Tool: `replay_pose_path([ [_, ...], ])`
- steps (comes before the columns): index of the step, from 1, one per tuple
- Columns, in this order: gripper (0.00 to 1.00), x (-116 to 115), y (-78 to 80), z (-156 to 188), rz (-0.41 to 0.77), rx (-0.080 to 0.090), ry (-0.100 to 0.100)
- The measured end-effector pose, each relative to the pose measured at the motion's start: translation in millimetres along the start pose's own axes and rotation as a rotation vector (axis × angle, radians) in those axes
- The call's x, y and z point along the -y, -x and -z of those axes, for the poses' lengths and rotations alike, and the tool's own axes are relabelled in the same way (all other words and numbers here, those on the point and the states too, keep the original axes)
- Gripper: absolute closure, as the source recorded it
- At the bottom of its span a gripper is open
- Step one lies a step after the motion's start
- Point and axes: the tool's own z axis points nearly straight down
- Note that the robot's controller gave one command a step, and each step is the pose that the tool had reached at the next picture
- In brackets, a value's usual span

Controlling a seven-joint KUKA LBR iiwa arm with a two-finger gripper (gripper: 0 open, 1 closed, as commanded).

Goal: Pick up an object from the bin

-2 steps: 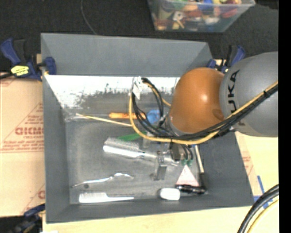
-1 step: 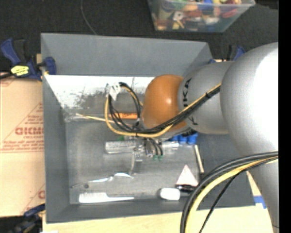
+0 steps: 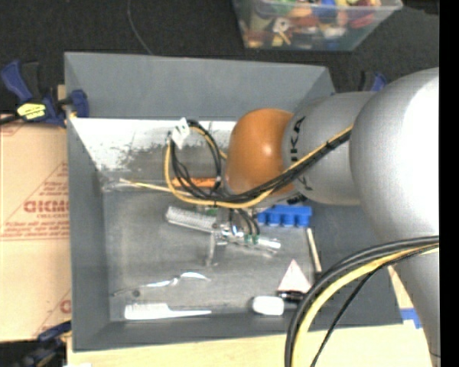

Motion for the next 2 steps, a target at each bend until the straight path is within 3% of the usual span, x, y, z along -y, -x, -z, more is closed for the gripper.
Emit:
replay_pose_path([
  [1,0.0,-4,-11.7,1,-0.034,-0.007,0.004],
  [2,0.0,0,-0.5,2,-0.007,0.003,0.0],
])
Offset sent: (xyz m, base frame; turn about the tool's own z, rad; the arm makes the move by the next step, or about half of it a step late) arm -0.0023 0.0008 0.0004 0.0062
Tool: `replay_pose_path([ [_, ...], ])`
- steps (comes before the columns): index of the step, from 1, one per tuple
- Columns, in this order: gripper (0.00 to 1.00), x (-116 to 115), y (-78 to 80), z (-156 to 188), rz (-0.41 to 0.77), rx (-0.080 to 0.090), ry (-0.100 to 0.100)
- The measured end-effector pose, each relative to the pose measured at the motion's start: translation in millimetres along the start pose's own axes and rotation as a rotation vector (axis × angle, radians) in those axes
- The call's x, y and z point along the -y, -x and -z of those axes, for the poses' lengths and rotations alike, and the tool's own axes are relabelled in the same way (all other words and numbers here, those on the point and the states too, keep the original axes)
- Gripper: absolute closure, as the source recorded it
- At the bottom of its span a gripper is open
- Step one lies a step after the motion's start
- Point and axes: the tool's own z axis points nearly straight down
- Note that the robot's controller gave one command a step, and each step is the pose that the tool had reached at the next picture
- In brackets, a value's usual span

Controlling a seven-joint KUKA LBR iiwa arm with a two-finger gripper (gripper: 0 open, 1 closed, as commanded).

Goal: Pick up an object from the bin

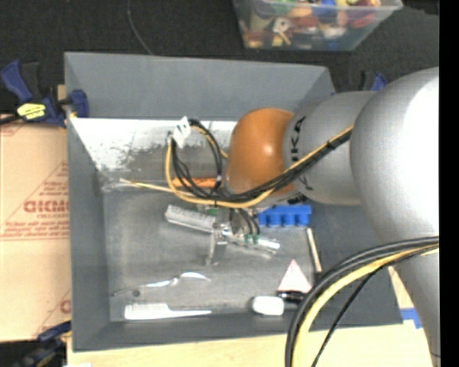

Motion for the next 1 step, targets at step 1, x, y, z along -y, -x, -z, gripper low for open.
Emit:
replay_pose_path([
  [1,1.0,-3.6,-6.0,3.3,-0.023,0.003,0.006],
])
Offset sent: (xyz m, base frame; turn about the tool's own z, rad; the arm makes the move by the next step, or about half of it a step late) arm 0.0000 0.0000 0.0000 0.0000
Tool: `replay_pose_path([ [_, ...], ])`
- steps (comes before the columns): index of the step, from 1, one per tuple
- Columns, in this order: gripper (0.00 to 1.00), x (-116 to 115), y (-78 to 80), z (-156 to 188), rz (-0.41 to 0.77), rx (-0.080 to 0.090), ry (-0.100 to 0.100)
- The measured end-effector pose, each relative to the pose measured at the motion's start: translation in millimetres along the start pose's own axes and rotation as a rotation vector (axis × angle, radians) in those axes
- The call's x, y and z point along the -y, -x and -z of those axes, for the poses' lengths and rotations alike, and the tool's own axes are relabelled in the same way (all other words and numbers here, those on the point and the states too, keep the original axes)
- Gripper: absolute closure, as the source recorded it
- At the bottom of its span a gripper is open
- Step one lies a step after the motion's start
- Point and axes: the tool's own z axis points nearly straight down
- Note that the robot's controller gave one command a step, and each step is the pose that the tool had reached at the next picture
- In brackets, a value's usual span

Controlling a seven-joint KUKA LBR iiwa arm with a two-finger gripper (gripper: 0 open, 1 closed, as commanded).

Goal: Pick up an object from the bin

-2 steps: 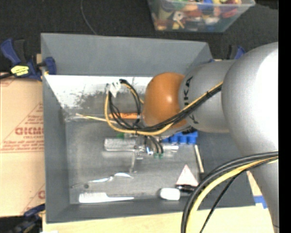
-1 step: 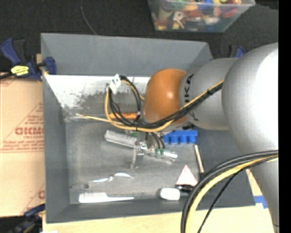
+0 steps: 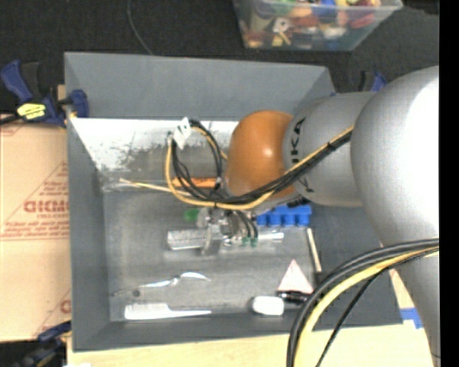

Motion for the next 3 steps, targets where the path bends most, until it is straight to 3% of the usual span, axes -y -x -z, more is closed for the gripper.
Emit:
replay_pose_path([
  [2,1.0,0,0.7,7,-0.001,0.003,0.0],
  [3,1.0,1,-1.0,25,0.0,-0.004,0.0],
])
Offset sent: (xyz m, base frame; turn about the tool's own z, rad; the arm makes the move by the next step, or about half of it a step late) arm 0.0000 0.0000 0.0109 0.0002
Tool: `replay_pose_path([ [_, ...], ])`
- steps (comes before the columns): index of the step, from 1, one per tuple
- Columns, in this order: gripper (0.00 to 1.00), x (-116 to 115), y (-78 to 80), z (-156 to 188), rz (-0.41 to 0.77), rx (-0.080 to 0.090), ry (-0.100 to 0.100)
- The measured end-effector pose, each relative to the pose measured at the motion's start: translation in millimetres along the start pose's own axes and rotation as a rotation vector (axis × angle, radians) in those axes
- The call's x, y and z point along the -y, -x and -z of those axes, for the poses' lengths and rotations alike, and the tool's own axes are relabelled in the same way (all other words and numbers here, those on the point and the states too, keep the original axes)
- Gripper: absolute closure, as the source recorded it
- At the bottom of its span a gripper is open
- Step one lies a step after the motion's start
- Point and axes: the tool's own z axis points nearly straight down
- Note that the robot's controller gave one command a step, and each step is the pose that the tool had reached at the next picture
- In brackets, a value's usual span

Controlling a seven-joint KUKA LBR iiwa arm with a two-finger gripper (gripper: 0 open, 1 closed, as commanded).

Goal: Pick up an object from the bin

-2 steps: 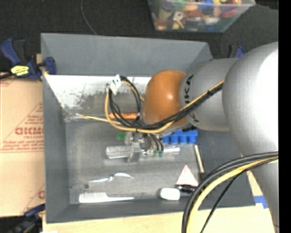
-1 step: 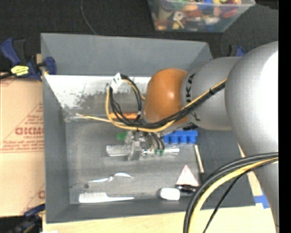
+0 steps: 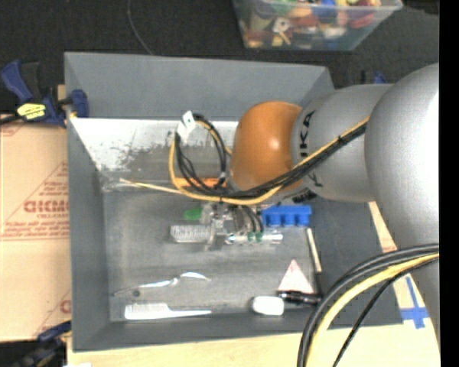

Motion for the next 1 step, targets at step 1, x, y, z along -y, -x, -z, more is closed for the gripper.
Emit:
replay_pose_path([
  [1,1.0,-0.4,2.0,26.8,0.0,0.006,0.001],
])
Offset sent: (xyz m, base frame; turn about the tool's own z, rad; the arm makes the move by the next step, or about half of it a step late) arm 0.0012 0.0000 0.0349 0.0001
